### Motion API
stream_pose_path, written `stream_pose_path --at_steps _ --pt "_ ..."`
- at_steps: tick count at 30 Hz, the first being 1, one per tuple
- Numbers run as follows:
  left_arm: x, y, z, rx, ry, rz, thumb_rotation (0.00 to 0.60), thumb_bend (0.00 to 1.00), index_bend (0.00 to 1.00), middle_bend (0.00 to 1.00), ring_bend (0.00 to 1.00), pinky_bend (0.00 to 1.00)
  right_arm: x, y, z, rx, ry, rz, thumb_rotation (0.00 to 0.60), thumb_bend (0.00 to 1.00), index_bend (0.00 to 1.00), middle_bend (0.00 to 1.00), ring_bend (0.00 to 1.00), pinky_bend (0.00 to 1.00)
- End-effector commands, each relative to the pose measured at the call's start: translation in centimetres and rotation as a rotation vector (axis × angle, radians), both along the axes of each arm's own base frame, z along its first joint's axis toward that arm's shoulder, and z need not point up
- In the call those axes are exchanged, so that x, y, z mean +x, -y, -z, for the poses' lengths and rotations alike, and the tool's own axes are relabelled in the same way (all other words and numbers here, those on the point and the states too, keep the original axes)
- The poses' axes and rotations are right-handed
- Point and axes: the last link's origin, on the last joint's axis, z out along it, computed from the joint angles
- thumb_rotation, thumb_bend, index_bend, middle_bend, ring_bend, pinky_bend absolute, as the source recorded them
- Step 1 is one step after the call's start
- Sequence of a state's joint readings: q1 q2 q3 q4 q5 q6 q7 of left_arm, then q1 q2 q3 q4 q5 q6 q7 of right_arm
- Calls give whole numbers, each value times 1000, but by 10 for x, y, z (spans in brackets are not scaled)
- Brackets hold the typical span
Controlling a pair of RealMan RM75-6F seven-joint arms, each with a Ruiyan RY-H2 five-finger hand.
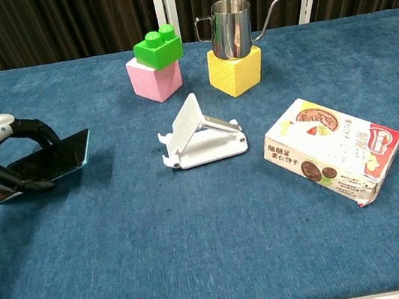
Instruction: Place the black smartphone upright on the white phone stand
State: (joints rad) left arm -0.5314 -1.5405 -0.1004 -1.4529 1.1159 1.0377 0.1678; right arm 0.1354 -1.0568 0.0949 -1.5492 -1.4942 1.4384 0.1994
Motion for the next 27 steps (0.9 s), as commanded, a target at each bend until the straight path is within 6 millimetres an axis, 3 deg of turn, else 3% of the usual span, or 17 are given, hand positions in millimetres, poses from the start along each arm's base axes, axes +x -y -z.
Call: stream_pose_path --at_steps 1,7,11,19,27 --pt "-7 1 3 -4 31 3 598 227 474 460 320 56 1 0 0 -1 -1 -1 600 61 0 62 0 55" --pt "-5 -2 1 25 68 30 600 227 501 590 470 181 1 -1 -2 -5 -5 -1 600 61 0 62 0 55" --pt "5 -5 -7 65 154 59 600 227 504 595 476 215 1 -2 -3 -7 -7 1 600 61 0 62 0 55" --pt "50 -18 -10 65 488 94 599 233 511 594 476 271 1 -7 -3 -8 -13 10 600 60 0 62 0 55" --pt "98 -22 11 25 723 86 598 234 511 590 444 274 -3 -11 -7 -18 -18 24 600 61 0 62 0 55"
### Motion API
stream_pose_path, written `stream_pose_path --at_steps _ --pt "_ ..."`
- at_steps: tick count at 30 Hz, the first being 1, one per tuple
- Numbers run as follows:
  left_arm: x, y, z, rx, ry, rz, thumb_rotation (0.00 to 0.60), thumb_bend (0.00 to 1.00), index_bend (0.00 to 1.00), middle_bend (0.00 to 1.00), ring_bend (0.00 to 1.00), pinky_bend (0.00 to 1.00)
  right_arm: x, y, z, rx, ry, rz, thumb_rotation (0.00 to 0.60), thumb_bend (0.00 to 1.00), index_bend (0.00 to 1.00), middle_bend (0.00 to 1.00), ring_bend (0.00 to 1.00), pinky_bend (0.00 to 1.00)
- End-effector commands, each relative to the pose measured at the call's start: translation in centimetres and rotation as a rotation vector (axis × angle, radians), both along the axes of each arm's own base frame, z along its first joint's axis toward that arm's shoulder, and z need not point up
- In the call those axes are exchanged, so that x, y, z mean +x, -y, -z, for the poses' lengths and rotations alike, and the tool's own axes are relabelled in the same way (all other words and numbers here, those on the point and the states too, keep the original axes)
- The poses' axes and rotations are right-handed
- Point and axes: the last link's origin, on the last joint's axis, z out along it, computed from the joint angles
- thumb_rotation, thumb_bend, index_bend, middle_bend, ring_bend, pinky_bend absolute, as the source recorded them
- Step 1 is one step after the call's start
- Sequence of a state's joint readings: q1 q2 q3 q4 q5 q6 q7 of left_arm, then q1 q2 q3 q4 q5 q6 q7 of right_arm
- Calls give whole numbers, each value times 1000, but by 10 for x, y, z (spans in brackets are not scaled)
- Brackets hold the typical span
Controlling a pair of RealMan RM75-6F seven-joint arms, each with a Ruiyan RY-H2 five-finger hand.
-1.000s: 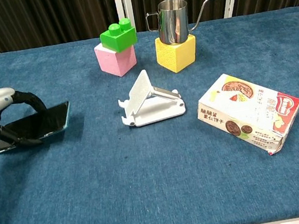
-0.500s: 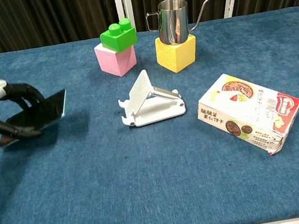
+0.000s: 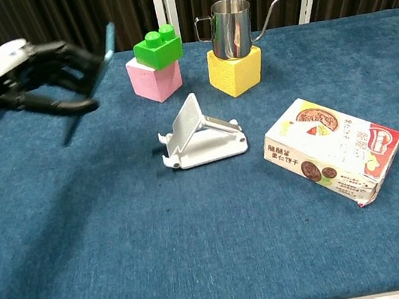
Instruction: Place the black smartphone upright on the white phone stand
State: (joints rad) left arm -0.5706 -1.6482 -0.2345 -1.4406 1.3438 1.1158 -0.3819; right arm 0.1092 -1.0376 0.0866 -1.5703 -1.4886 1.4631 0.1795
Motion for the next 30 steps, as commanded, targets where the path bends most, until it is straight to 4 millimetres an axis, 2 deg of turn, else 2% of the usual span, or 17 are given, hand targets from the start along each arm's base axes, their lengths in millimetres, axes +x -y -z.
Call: stream_pose_path --at_steps 1,8,14,18,30 --pt "24 0 12 -31 103 4 597 234 511 589 440 274 -1 -1 -1 -1 0 4 600 60 0 62 0 55" --pt "46 4 39 -39 129 29 597 235 511 582 420 274 -3 -1 -2 -2 -4 12 600 60 0 62 0 55" --pt "54 6 60 -61 168 -25 596 235 511 582 409 273 -4 1 1 4 0 17 600 59 0 62 0 55" --pt "59 8 68 -52 190 -50 597 235 511 582 400 240 -5 4 3 11 0 20 600 59 0 62 0 55" --pt "64 14 87 -51 223 -98 600 234 511 567 383 239 -7 9 5 21 -2 24 600 60 0 62 0 55"
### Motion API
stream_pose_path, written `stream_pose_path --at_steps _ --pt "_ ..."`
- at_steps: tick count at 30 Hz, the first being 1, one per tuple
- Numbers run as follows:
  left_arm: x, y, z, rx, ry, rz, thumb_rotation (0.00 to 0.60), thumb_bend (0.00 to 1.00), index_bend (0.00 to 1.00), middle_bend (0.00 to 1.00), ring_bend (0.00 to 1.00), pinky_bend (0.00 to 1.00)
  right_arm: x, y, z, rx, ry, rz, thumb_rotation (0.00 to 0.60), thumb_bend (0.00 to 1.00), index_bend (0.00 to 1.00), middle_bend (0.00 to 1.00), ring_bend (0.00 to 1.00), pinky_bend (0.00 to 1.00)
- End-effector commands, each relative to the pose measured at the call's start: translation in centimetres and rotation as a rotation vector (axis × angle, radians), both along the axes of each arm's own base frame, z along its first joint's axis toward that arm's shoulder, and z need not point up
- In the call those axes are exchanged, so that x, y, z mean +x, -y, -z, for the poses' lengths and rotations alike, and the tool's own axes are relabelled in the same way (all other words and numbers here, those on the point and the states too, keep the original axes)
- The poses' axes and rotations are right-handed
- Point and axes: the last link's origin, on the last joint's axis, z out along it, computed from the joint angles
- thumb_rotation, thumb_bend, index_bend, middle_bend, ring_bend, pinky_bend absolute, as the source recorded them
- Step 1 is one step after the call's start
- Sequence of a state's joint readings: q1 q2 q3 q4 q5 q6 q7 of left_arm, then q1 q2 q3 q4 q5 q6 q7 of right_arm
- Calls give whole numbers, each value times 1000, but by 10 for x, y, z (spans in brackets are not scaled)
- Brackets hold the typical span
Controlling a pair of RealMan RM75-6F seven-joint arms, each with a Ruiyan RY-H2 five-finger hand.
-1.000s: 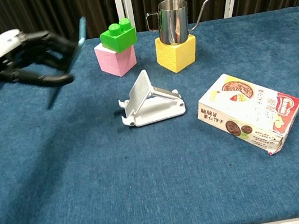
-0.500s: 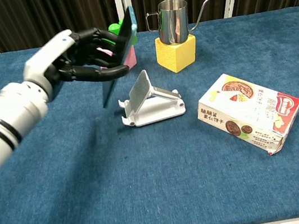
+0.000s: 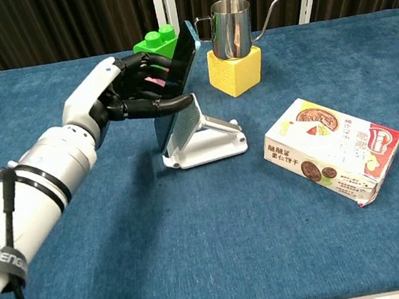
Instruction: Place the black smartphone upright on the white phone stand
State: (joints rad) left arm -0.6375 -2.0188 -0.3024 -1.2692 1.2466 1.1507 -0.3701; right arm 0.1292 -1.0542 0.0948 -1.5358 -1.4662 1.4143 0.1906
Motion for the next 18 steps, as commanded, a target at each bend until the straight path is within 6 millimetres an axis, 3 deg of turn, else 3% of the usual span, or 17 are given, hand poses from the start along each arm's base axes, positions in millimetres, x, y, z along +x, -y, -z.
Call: stream_pose_path --at_steps 1,18 --pt "0 1 4 3 7 -6 600 234 511 567 384 239 -1 0 0 1 0 3 600 60 0 62 0 55" --pt "0 2 19 17 1 -6 600 234 511 567 383 236 -3 -2 1 2 0 14 600 61 0 62 0 55"
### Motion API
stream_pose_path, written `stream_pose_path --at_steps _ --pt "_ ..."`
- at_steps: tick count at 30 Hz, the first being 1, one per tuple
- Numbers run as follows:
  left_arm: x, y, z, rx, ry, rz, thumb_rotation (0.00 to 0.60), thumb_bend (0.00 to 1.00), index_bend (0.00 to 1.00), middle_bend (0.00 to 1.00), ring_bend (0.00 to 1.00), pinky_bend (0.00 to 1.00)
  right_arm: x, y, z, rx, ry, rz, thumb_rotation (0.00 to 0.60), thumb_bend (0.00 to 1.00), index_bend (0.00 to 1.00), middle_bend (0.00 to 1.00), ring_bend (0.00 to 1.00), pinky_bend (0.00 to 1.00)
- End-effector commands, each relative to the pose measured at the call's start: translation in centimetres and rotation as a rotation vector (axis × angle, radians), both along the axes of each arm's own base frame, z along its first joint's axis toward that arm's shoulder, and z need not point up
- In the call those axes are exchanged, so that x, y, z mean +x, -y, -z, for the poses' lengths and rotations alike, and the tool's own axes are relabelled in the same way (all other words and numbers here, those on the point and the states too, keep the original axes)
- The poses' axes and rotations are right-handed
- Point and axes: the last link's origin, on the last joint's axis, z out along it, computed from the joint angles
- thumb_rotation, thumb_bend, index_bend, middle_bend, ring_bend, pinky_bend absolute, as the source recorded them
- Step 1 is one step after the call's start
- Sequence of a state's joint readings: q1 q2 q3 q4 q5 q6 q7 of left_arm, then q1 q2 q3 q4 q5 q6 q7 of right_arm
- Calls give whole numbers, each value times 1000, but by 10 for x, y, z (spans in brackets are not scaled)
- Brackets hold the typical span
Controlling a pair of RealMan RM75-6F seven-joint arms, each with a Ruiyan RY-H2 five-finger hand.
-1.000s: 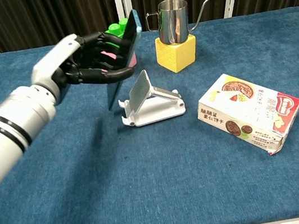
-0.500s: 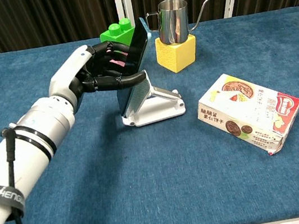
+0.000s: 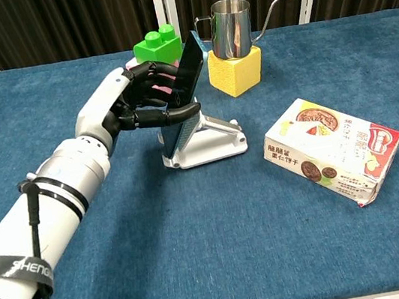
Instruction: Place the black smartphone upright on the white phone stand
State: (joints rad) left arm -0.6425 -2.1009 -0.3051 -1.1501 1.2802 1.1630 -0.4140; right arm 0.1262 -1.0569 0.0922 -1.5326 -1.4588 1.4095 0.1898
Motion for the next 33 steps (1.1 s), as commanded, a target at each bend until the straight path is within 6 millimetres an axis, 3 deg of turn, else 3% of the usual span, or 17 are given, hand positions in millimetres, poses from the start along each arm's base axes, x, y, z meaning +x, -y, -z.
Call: stream_pose_path --at_steps 1,6,10,13,25,30,33 --pt "-1 0 2 1 -4 0 600 234 511 567 384 236 0 0 0 -1 0 1 600 61 0 62 0 55" --pt "-2 1 6 0 -21 6 600 229 509 566 380 232 -1 0 0 0 1 2 600 60 0 62 0 55" --pt "-3 2 8 -6 -28 7 600 208 485 540 358 173 -1 0 1 0 3 2 600 60 0 62 0 55" --pt "-4 2 8 -8 -31 10 600 187 431 492 314 105 -3 0 0 -1 6 7 600 61 0 62 0 55" --pt "-2 2 7 -4 -49 44 600 153 155 220 77 42 -4 2 1 -2 12 10 600 60 0 62 0 55" --pt "-2 2 5 -8 -64 58 600 153 131 195 50 25 -5 2 1 -7 14 8 600 60 0 62 0 55" --pt "-3 5 2 -10 -101 97 600 149 56 134 5 6 -5 2 0 -8 14 8 600 61 0 62 0 55"
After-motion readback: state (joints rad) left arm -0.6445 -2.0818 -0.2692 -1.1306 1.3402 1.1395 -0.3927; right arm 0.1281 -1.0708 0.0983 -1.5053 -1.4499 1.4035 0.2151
